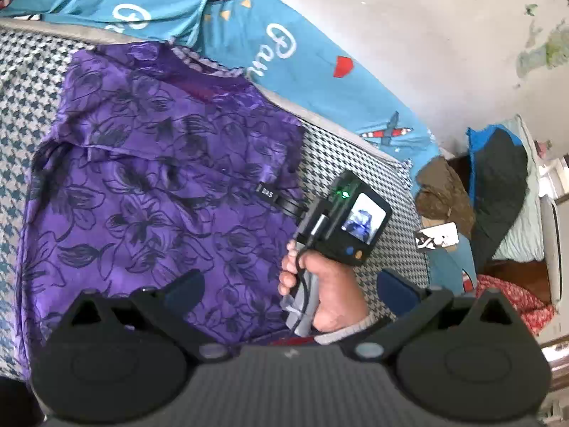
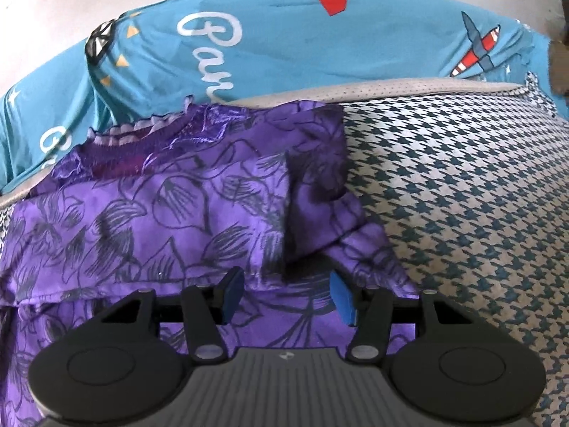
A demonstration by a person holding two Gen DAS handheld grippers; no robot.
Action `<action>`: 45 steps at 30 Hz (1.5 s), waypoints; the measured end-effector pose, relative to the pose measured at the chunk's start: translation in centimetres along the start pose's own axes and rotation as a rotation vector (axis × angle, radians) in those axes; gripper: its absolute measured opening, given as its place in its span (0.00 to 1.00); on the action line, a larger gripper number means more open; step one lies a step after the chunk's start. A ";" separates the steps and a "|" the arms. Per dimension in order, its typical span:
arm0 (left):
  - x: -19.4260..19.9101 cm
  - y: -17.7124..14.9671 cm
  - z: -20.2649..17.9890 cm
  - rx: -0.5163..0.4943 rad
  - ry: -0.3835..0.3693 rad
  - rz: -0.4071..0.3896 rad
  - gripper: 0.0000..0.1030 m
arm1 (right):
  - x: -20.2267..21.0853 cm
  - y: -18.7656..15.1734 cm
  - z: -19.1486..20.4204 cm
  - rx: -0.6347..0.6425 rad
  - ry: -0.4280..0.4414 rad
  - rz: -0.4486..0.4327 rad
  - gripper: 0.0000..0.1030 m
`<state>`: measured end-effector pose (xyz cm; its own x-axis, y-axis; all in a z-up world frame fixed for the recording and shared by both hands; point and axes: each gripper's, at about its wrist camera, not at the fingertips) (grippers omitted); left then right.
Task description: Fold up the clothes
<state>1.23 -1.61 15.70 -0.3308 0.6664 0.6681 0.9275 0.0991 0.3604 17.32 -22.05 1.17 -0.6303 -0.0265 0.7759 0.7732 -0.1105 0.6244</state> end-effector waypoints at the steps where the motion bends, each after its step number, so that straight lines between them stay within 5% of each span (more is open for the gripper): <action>1: 0.0 0.0 -0.1 -0.003 -0.007 0.000 1.00 | 0.1 0.1 0.0 0.002 -0.003 -0.005 0.52; 17: 0.5 0.0 -1.0 -0.002 -0.035 -0.030 1.00 | -0.3 2.3 -2.3 -0.048 -0.052 -0.105 0.52; 22: 0.8 -0.5 -1.8 -0.066 -0.013 -0.060 1.00 | -0.8 3.1 -2.8 -0.041 -0.053 -0.151 0.69; 30: -1.6 1.5 2.1 -0.066 0.248 -0.184 1.00 | -1.8 4.3 -3.8 0.008 -0.005 -0.204 0.81; 39: -5.0 5.2 10.0 -0.028 0.521 -0.205 1.00 | -3.5 4.2 -4.7 -0.018 0.052 -0.161 0.86; 45: -6.0 5.5 13.7 0.036 0.560 -0.189 1.00 | -4.5 4.4 -5.2 -0.078 0.120 -0.115 0.88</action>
<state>10.68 5.09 4.73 -0.5237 0.1437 0.8397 0.8454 0.2094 0.4914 23.18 -27.61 -0.01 -0.7214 -0.1272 0.6807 0.6910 -0.1960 0.6957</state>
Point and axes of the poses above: each gripper's, at about its wrist camera, not at the fingertips, and x roughly against the way its jaws point, z to its left, y to its top, and after that the axes turned 3 degrees about -x, right-handed
